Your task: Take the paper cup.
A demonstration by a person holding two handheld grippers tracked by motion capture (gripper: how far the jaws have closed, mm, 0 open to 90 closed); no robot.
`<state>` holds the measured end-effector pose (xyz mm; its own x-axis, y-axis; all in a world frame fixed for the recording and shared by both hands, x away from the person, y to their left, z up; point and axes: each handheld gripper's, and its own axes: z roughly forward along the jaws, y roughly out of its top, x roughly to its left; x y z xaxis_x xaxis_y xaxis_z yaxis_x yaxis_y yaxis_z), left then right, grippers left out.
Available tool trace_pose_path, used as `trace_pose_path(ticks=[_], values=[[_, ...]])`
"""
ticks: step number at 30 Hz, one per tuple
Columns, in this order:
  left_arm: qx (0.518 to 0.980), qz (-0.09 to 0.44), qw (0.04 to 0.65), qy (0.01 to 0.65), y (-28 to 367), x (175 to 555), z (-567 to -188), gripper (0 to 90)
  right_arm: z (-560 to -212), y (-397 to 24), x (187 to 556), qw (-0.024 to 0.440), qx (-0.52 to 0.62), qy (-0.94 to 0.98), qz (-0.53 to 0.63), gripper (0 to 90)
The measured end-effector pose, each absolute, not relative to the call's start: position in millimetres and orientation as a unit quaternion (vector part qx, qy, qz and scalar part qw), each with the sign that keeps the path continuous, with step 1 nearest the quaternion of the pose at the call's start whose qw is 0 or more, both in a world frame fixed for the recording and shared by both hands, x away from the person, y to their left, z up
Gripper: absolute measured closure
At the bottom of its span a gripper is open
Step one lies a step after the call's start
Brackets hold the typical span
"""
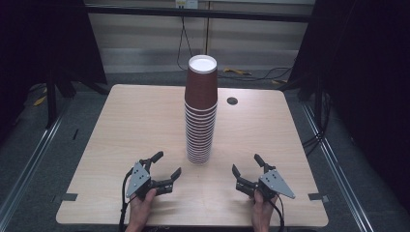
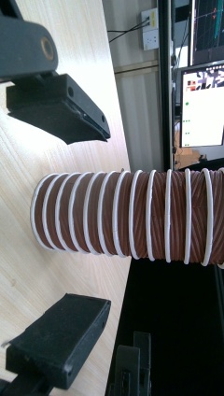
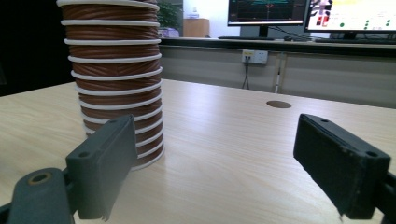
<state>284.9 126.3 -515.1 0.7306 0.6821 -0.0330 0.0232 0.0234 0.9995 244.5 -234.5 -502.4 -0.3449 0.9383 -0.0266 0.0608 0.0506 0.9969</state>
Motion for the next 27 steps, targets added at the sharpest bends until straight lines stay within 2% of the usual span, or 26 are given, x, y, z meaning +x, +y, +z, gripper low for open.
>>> trace_pose_path(ticks=[13,27], values=[[0.653,0.248,0.663,0.269,126.2,285.0,-515.1,15.5,-496.3,-233.0,247.8,0.337,0.411,0.630,0.566,13.1],[0.654,0.248,0.663,0.269,126.5,285.0,-515.1,15.5,-473.9,-225.9,255.9,0.327,0.401,0.627,0.583,13.6]])
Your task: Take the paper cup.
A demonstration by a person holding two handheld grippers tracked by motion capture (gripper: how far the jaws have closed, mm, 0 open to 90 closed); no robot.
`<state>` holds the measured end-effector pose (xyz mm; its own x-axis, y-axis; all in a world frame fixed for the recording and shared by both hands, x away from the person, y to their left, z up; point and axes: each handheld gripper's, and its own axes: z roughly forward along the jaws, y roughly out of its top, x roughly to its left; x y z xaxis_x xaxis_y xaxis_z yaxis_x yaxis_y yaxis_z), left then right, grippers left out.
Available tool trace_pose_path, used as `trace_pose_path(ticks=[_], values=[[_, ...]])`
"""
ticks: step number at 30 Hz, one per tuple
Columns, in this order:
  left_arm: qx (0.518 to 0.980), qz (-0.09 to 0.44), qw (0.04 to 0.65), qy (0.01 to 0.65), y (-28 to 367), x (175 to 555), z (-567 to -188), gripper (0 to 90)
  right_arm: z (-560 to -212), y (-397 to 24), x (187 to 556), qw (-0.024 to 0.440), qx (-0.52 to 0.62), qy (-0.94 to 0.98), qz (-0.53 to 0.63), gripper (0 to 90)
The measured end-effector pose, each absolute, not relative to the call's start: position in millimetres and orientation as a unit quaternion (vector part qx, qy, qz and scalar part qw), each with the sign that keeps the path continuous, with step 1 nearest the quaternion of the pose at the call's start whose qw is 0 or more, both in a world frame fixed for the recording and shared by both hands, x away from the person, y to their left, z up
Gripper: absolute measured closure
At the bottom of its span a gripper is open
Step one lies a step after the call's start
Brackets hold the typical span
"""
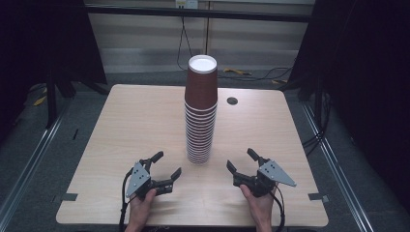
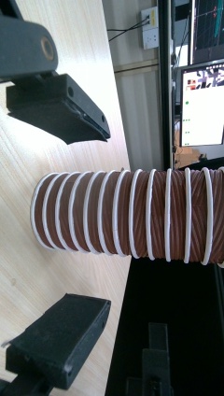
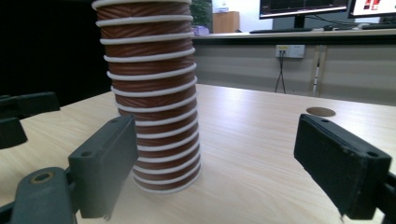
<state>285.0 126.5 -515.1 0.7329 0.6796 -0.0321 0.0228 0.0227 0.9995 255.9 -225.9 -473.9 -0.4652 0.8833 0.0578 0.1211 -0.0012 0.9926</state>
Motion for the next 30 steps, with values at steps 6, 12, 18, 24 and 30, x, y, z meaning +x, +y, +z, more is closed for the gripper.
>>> trace_pose_path(ticks=[6,12,18,24,30], values=[[0.654,0.248,0.663,0.269,126.5,285.1,-515.1,15.5,-462.4,-221.8,259.7,0.319,0.385,0.635,0.588,15.0],[0.654,0.247,0.663,0.268,126.5,285.1,-515.1,15.5,-450.1,-217.5,265.2,0.306,0.373,0.645,0.592,16.0],[0.654,0.247,0.663,0.268,126.5,285.1,-515.1,15.5,-438.2,-213.5,269.4,0.290,0.358,0.657,0.596,19.1],[0.654,0.247,0.663,0.268,126.5,285.1,-515.1,15.5,-427.1,-209.5,272.7,0.273,0.349,0.668,0.598,21.8],[0.654,0.247,0.663,0.268,126.5,285.1,-515.1,15.5,-416.6,-206.9,278.9,0.269,0.346,0.673,0.595,20.9]])
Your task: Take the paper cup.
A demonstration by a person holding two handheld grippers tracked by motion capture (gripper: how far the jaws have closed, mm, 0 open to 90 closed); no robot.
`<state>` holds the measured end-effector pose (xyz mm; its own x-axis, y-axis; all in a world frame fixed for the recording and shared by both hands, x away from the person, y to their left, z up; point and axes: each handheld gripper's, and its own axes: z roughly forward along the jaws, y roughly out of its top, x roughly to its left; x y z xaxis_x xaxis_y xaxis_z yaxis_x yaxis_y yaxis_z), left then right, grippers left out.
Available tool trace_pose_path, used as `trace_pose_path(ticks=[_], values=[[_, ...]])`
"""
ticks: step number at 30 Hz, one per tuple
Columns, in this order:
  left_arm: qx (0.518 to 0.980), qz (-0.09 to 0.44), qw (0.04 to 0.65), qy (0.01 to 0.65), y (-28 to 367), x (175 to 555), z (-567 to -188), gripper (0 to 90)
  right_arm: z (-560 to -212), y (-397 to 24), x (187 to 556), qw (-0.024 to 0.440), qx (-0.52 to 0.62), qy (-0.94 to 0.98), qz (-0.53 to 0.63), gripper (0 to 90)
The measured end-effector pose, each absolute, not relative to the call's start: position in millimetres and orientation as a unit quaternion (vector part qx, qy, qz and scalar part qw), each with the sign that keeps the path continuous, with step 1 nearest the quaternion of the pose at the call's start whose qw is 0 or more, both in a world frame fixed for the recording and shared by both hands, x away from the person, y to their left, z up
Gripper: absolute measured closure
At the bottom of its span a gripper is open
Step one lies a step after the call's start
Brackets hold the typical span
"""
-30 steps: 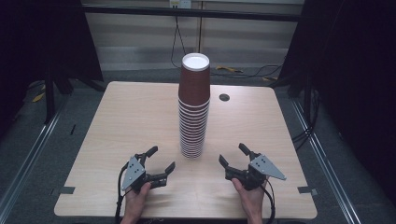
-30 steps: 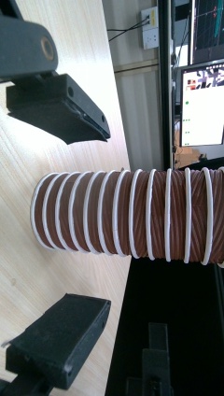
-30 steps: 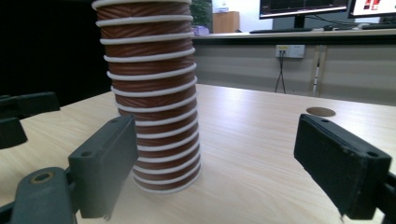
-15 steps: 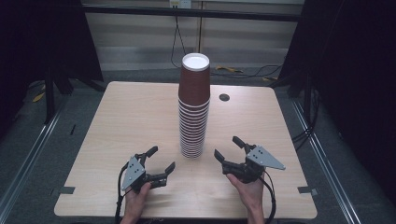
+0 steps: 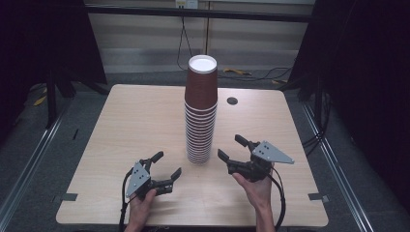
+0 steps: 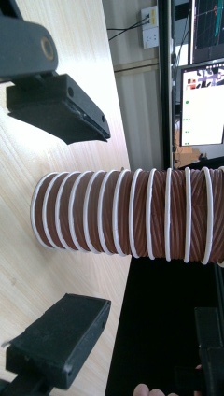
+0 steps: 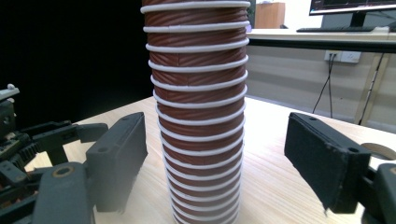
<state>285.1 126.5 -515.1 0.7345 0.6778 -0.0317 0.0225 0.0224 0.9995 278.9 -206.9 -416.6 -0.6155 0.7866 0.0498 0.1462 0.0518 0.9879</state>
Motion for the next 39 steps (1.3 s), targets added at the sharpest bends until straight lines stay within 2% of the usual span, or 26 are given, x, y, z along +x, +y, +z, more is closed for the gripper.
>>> trace_pose_path(ticks=[9,12,31,39], values=[[0.654,0.247,0.663,0.268,126.5,285.1,-515.1,15.5,-396.2,-202.5,288.1,0.260,0.338,0.682,0.594,20.3],[0.654,0.247,0.663,0.268,126.6,285.2,-515.1,15.5,-388.9,-201.2,293.1,0.233,0.338,0.687,0.600,22.2],[0.654,0.245,0.664,0.266,126.7,285.2,-515.1,15.5,-340.2,-199.4,310.9,0.245,0.299,0.681,0.621,21.4],[0.654,0.245,0.664,0.266,126.7,285.3,-515.2,15.5,-314.4,-193.2,322.7,0.230,0.283,0.682,0.634,21.4]])
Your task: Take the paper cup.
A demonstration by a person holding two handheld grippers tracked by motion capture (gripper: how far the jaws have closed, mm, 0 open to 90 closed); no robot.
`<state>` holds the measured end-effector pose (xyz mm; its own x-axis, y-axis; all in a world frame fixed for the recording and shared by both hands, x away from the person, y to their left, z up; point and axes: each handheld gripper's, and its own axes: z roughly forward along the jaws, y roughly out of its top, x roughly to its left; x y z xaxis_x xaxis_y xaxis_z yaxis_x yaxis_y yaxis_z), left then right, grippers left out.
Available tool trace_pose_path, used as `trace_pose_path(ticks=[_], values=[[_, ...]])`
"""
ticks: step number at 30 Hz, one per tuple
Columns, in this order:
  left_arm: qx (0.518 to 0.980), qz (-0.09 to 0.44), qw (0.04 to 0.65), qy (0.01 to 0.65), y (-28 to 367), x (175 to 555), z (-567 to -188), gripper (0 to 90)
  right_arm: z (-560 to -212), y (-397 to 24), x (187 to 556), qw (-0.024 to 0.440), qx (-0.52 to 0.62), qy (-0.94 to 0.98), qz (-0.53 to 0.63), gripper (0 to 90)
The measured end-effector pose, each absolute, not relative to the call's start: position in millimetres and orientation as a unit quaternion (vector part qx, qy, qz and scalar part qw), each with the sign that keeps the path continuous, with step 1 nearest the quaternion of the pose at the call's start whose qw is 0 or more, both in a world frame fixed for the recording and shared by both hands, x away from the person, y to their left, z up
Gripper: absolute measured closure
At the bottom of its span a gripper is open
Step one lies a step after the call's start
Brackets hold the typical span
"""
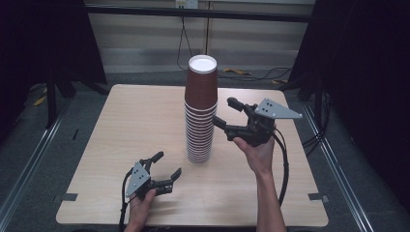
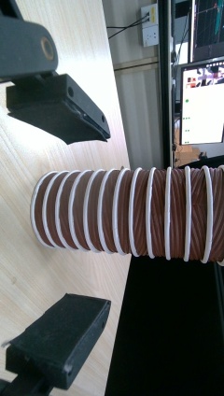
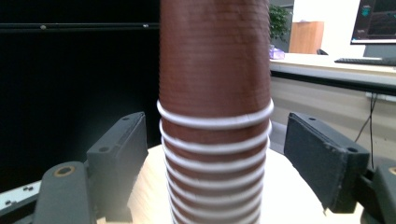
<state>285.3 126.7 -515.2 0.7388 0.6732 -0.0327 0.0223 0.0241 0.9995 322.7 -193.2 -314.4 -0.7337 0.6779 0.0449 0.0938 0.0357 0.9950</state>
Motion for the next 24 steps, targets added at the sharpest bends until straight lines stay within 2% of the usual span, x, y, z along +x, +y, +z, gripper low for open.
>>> trace_pose_path(ticks=[8,11,24], values=[[0.654,0.245,0.664,0.266,126.8,285.2,-515.1,15.5,-291.0,-184.2,334.4,0.222,0.269,0.694,0.630,18.5],[0.654,0.244,0.664,0.266,126.8,285.2,-515.1,15.5,-284.1,-179.7,339.8,0.233,0.261,0.708,0.614,18.5],[0.655,0.244,0.664,0.265,126.8,285.2,-515.1,15.5,-258.4,-166.8,365.5,0.202,0.252,0.716,0.619,13.8]])
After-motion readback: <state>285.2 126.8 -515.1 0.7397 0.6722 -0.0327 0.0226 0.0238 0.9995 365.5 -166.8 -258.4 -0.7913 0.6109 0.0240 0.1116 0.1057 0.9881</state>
